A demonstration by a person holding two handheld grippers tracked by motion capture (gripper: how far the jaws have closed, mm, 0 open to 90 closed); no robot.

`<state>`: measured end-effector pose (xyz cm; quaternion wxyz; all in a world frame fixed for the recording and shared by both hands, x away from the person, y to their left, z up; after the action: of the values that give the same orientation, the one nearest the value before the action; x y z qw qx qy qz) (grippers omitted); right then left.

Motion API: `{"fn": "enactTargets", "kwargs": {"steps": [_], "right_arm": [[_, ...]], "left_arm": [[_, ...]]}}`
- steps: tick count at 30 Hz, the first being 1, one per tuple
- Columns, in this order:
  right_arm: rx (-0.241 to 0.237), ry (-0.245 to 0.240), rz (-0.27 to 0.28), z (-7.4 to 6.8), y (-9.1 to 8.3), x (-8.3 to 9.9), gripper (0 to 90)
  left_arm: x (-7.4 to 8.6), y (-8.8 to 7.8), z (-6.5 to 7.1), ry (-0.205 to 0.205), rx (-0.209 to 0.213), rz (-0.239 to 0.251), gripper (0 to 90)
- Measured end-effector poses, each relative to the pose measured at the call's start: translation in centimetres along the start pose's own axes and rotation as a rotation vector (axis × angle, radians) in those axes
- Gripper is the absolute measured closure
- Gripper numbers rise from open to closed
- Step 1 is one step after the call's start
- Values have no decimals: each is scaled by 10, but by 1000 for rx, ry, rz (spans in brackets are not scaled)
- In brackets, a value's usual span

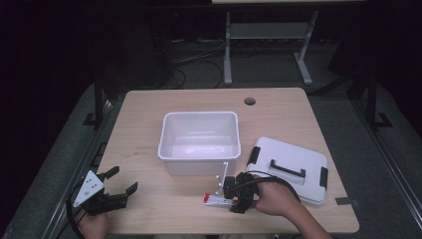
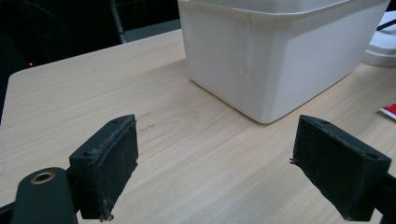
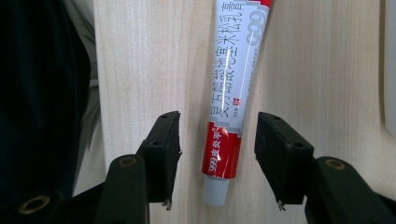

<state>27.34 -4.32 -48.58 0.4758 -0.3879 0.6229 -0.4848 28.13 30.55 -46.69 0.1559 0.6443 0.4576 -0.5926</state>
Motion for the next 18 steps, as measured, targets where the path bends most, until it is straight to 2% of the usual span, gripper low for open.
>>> {"fn": "enactTargets", "kwargs": {"steps": [11, 18], "right_arm": [[20, -13, -38, 1, 9, -2, 510], [38, -31, -55, 1, 13, -5, 562]], "left_arm": [[0, 0, 0, -1, 0, 1, 135], [0, 0, 0, -1, 0, 2, 135]]}}
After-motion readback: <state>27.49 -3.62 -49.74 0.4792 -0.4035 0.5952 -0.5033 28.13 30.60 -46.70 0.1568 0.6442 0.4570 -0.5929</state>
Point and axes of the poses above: each handheld gripper's, and its own axes: y roughly forward along the jaws, x roughly out of its underside, z roughly to its right, the point moved 7 cm from there along y, roughly forward along the jaws, and after that the axes turned 10 degrees about y, right-handed, at the moved point
